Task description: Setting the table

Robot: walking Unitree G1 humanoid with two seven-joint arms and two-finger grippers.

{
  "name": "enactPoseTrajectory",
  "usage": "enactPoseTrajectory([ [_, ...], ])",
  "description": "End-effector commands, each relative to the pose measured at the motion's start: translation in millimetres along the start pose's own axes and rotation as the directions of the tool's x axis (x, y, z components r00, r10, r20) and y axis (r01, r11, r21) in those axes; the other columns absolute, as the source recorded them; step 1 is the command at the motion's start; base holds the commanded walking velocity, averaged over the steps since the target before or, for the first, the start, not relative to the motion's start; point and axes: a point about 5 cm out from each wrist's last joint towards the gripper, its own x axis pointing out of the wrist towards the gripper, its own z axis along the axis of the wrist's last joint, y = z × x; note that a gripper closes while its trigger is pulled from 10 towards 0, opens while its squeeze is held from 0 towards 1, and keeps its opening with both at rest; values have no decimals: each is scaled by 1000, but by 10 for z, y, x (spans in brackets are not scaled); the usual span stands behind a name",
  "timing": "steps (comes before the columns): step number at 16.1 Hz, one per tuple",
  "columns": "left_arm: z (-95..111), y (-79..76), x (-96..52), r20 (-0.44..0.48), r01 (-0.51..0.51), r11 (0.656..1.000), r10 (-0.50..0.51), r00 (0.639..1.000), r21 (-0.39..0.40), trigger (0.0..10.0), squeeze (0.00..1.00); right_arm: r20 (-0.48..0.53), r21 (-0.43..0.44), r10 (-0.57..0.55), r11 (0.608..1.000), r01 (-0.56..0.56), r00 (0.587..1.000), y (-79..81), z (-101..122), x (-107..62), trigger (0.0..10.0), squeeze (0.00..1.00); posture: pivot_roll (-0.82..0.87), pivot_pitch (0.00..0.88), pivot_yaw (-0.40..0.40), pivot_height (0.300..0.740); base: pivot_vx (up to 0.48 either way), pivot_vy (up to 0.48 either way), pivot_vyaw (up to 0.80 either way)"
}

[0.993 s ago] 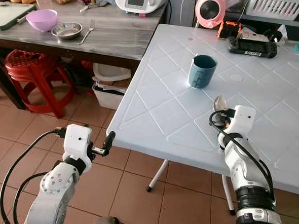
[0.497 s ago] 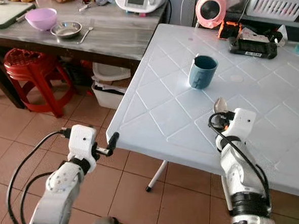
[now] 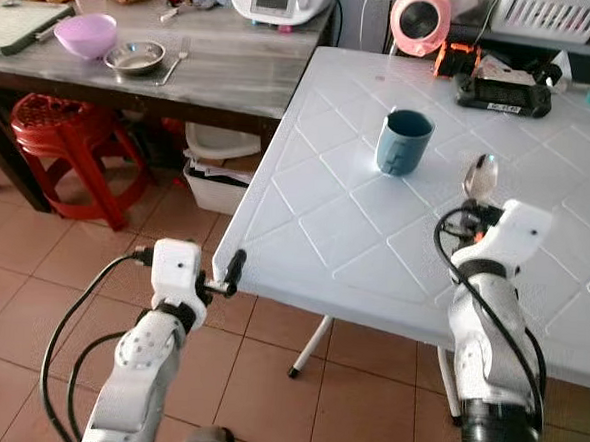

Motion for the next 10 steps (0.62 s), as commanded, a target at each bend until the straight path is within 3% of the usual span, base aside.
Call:
enactPoseTrajectory([
  [1, -11, 8, 28, 0, -6, 1000, 6, 1000, -6, 10000, 0, 47, -30, -5, 1000, 6, 999, -11, 86, -12, 10000, 0, -13, 0, 26, 740, 0, 0, 0],
  [8, -29, -45, 88, 9, 2, 999, -2, 1000, -36, 10000, 0, 25, -45, -6, 999, 7, 1000, -17, 54, 4, 10000, 0, -18, 0, 24, 740, 0, 286, -460],
  [10, -33, -40, 86, 11, 0, 999, 1, 1000, -36, 10000, 0, 21, -43, -6, 999, 7, 1000, -10, 43, -2, 10000, 0, -18, 0, 24, 740, 0, 354, 0],
])
